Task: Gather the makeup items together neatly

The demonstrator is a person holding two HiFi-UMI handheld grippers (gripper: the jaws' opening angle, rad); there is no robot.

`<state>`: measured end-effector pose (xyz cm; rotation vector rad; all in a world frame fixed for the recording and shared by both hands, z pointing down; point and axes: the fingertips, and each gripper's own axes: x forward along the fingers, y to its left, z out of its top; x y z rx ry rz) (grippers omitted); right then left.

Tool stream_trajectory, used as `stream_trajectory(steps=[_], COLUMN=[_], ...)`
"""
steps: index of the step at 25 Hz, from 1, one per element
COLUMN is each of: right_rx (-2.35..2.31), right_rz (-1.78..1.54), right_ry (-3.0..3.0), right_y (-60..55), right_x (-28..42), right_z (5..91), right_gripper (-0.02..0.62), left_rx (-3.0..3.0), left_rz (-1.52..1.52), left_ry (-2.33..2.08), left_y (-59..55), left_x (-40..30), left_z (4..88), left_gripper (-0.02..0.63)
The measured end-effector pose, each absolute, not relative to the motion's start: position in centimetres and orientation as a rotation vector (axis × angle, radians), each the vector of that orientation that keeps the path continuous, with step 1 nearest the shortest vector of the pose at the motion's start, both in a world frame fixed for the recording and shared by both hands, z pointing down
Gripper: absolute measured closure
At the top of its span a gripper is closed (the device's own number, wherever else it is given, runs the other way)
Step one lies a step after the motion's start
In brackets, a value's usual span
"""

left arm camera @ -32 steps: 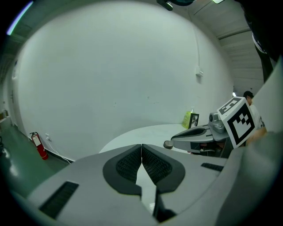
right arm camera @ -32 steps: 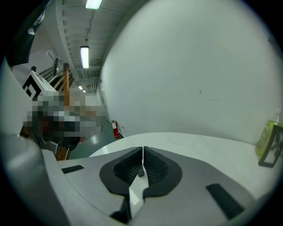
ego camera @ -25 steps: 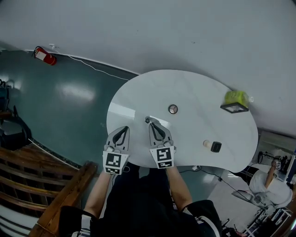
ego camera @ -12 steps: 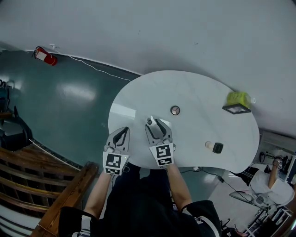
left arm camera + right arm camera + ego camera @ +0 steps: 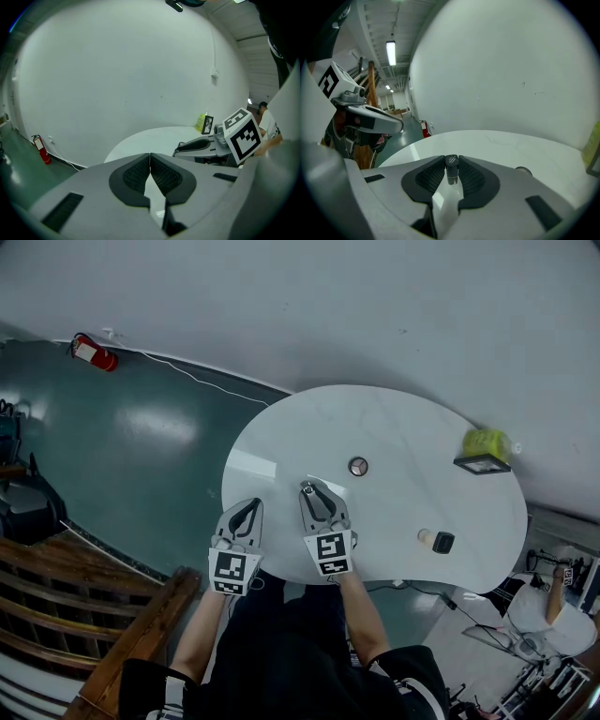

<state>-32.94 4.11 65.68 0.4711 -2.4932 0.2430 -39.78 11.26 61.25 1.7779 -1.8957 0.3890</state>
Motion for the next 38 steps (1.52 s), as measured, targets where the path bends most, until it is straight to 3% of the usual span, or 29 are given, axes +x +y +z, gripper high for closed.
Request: stream_trajectory(steps=[18,38], right_rx=[0.621,1.094], right_rz=[0.201,0.229], right_ry=[-2.507,-2.384], right_y=[2.2,-1.6], right_x=[-27.1,-5.1], right_z=[61.8,56.8], right_gripper=[0.489,0.489], left_rx=[1.890,2.283], left_rz=[0.400,0.432], left_ry=[-1.883,-1.604], left_y=[9.7,2.5], left_x=[-35.4,-16.1], left_z=[58.3,53.6], left_gripper=[0.586,0.586])
